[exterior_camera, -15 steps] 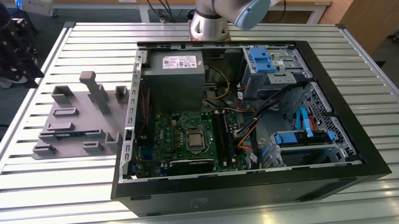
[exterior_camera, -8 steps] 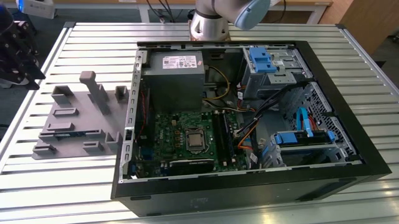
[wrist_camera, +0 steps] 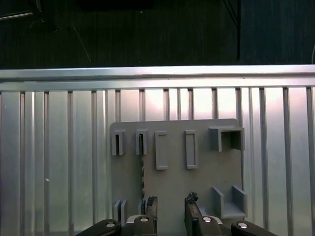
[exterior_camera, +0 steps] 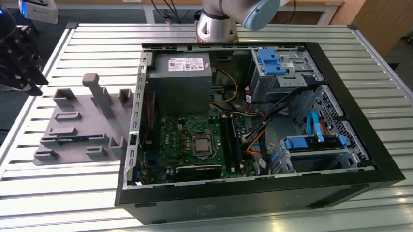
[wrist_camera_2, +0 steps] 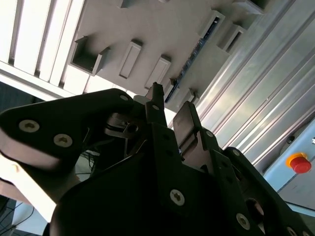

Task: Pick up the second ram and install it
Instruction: 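Pick up the second ram and move it above second insertion slot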

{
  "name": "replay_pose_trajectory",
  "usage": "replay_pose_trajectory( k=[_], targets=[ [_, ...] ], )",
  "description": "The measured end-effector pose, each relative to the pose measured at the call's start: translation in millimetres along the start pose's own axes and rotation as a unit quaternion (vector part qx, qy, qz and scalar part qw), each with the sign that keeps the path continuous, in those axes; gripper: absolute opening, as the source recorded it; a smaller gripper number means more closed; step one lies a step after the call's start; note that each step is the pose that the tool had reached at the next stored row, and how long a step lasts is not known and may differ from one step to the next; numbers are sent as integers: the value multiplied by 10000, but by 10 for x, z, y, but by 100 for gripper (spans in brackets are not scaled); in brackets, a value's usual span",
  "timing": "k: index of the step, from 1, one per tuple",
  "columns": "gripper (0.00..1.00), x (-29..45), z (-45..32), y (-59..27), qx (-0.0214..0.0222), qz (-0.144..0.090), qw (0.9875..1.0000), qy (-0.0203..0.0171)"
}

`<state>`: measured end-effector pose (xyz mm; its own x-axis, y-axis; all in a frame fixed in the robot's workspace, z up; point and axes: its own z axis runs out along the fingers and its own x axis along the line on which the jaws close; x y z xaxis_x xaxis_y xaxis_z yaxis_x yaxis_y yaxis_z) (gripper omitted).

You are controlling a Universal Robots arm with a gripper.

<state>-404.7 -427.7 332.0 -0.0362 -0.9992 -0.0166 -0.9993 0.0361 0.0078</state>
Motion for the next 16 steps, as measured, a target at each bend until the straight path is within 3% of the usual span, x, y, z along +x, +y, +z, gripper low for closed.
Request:
replay_pose_trajectory(
  k=[16],
  targets=[
    [36, 37, 84, -2, 0, 1, 10000, 0]
  ],
)
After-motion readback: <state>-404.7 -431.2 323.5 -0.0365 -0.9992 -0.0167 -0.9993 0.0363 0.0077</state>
